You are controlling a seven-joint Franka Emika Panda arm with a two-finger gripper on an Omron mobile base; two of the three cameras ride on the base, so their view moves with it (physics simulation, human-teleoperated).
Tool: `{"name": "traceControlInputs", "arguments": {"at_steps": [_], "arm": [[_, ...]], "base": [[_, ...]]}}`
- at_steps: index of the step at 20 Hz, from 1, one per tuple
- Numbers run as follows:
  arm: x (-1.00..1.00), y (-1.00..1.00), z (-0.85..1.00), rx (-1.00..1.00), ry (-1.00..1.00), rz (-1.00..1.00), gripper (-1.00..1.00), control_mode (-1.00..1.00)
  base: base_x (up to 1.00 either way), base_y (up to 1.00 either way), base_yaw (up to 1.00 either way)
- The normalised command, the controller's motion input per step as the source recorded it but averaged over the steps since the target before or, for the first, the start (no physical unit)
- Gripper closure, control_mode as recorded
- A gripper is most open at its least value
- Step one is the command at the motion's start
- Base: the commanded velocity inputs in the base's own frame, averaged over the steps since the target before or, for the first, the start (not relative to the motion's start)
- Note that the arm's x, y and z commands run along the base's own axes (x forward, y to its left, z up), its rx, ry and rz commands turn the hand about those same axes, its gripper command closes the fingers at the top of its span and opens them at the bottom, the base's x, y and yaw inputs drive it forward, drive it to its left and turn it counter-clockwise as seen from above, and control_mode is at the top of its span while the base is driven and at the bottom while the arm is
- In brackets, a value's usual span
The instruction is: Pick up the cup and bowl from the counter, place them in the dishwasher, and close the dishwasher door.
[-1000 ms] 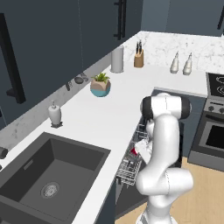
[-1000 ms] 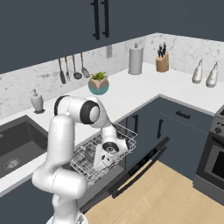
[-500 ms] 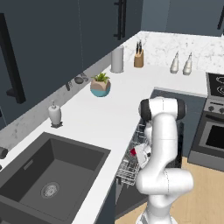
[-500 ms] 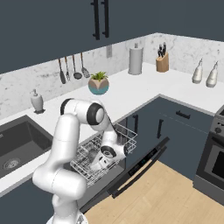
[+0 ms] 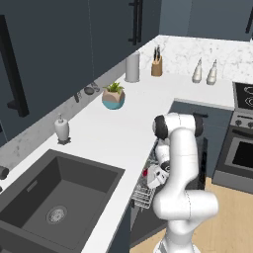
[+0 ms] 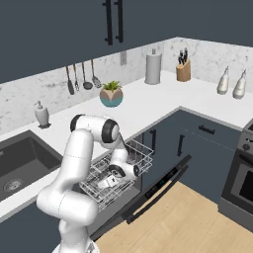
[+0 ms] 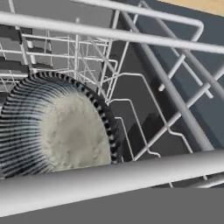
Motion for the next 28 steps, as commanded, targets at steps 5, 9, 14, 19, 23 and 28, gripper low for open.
{"name": "traceControlInputs", "arguments": {"at_steps": [5,9,14,19,23,28], "arm": [[-0.12,-0.22,-0.06,0.0,0.06,-0.17,-1.0,-1.0],[-0.59,-0.63,0.23,0.0,0.0,-0.15,-1.0,-1.0],[-0.67,-0.68,0.55,0.0,0.0,-0.12,-1.0,-1.0],[-0.55,-0.74,0.3,0.0,0.01,-0.17,-1.0,-1.0],[-0.4,-0.68,0.04,0.0,0.11,-0.2,-1.0,-1.0],[-0.54,-0.57,0.43,0.0,0.03,-0.16,-1.0,-1.0]], "base": [[0.0,0.0,0.0],[0.0,0.0,0.0],[0.0,0.0,0.0],[0.0,0.0,0.0],[0.0,0.0,0.0],[0.0,0.0,0.0]]}}
